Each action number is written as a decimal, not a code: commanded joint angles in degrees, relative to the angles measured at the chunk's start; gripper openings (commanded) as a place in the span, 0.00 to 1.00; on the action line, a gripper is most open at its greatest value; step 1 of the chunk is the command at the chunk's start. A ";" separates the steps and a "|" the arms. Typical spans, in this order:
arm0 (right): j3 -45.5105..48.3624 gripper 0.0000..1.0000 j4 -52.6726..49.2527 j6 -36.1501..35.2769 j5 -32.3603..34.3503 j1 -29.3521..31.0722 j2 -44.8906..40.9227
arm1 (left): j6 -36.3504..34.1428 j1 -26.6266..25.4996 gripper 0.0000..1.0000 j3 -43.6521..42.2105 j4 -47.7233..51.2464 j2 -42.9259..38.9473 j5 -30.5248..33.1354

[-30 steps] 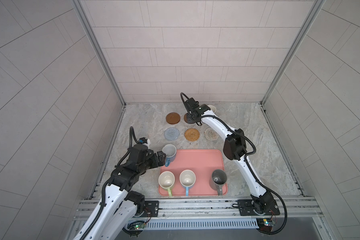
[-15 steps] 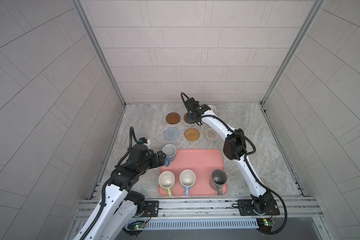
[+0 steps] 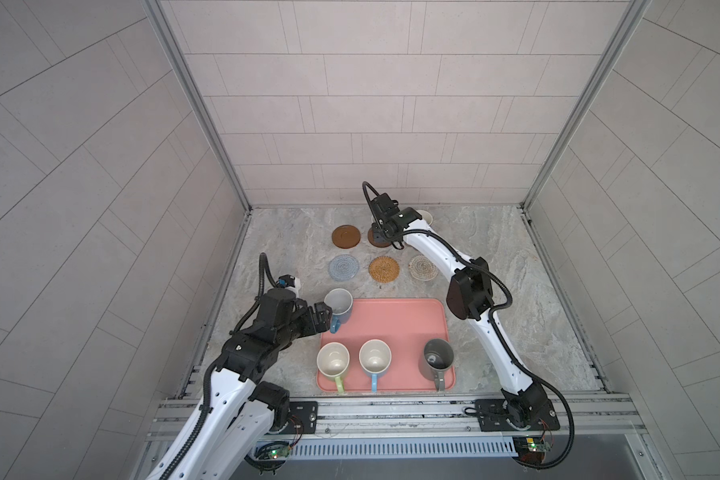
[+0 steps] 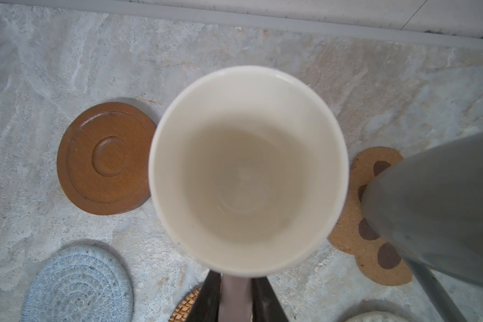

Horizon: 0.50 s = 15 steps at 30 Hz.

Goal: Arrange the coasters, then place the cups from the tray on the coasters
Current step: 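Lower the white mug onto the brown wooden coaster beside the cork paw coaster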

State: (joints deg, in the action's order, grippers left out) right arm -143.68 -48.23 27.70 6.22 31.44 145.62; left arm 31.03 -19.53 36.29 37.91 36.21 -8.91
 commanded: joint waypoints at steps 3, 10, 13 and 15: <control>-1.56 0.24 0.11 1.34 -0.54 -0.44 0.89 | -0.66 -0.16 0.99 -0.52 -0.12 -0.70 0.45; -1.52 0.26 -0.44 2.22 -2.43 -0.54 0.84 | -0.62 -0.16 0.99 -0.37 -0.09 -0.72 0.41; -1.53 0.26 -0.72 2.35 -2.35 -0.65 0.72 | -0.57 -0.24 0.99 -0.35 0.06 -0.87 0.47; -1.56 0.27 -0.98 2.37 -2.40 -0.63 0.56 | -0.53 -0.16 0.99 -0.36 0.04 -1.04 0.51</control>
State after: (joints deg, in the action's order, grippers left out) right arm -143.68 -48.12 29.26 3.90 31.07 145.62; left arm 31.03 -19.53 36.29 37.91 35.92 -8.91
